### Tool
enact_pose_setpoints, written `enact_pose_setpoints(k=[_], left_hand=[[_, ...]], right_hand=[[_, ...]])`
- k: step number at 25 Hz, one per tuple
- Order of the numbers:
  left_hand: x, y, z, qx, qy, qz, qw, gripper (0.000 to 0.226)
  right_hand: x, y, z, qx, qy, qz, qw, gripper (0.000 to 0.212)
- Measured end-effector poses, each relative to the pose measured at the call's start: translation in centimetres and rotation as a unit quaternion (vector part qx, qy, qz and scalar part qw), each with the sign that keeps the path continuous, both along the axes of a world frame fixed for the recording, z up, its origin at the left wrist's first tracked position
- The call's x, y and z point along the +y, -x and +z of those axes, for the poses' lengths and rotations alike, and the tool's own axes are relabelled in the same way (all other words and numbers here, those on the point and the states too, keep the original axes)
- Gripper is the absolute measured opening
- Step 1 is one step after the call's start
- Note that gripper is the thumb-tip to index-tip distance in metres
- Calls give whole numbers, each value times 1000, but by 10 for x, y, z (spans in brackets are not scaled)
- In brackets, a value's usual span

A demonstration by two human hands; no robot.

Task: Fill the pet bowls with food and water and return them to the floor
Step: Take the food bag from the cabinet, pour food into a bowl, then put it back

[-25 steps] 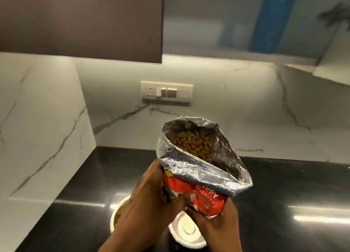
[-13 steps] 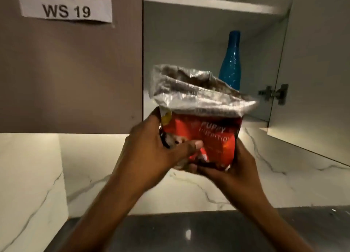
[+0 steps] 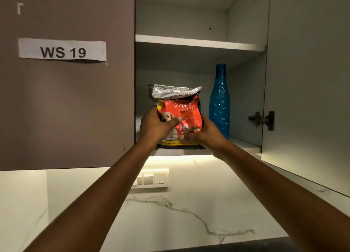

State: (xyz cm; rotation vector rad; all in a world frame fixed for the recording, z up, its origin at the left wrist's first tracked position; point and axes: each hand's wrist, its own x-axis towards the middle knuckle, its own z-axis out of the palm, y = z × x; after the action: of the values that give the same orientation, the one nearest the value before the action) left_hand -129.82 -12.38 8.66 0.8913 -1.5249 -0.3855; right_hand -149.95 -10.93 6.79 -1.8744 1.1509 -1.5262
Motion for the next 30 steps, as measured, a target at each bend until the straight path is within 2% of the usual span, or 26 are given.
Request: enact_pose_setpoints(k=[4,9,17,19,21,23,25,26,28,30], left_hand=[[-31,13,1,22,-12,15,1000,69],[-64,28,0,31,-32,57,997,75],[-86,39,1,33,-65,73,995,80],[-77,40,-1,62,-90,57,992,80],[-62,41,-5,72,-85,66,992,84],[-44,44,-11,65,-14,107,992,82],[-21,50,-12,51,73,130,987,71],[-9,54,-9,41,101,119,987,65],[11,66,3,18,109,56,992,52],[28,76,13,-11,92,-21,995,40]], right_hand=[[-35,1,5,21,-19,-28,999,83],[-71,-6,-3,25,-29,-126,991,91],[-67,-18,-1,101,-24,-233,967,75],[-47,-21,-1,68,13,-225,972,67],[-18,-22,-6,28,91,-219,971,60],[1,-13,-12,16,203,-286,936,65],[4,10,-11,-9,248,-363,898,83],[4,23,-5,-35,229,-380,895,94],[3,45,7,-77,125,-354,923,110],[-2,57,8,-77,55,-295,951,102]])
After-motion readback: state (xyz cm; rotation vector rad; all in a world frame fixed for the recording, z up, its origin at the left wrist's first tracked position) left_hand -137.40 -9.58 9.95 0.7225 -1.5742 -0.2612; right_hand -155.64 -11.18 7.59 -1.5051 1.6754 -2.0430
